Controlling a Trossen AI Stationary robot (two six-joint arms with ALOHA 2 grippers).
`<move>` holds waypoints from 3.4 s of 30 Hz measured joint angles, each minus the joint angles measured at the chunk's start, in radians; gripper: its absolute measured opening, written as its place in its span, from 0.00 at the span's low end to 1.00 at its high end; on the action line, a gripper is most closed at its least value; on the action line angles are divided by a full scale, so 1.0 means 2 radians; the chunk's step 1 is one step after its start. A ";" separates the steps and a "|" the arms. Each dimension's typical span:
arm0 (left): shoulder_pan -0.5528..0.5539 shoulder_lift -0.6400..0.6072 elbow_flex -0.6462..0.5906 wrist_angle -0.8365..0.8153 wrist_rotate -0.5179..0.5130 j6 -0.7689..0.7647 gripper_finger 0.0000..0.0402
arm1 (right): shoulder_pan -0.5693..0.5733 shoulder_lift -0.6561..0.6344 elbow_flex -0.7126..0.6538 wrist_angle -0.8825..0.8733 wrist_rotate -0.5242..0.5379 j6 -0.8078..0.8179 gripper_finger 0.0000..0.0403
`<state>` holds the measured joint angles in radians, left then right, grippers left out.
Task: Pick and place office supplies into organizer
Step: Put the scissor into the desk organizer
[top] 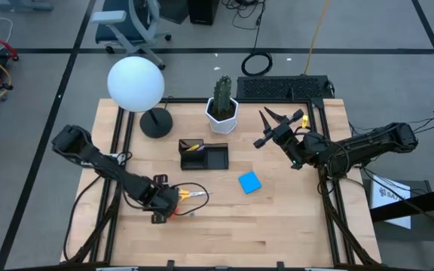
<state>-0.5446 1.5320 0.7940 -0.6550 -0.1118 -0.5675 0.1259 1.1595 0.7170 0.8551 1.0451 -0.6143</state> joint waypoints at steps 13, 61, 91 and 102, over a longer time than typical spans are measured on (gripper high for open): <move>0.015 0.022 0.000 0.034 0.004 0.044 0.54 | 0.000 0.000 0.000 0.000 0.000 0.000 0.18; -0.035 0.017 -0.002 0.090 -0.112 0.007 0.03 | 0.000 0.000 0.000 -0.001 0.000 0.000 0.18; -0.026 -0.118 0.000 0.287 -0.259 0.192 0.03 | 0.000 0.000 0.000 -0.004 -0.001 0.084 0.18; 0.001 -0.168 0.000 0.328 -0.259 0.221 0.03 | 0.003 0.000 0.000 -0.023 -0.124 0.078 0.18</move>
<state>-0.5428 1.1964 0.7948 0.0007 -0.6292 -0.1250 0.1328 1.1596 0.7170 0.8091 0.7980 -0.4574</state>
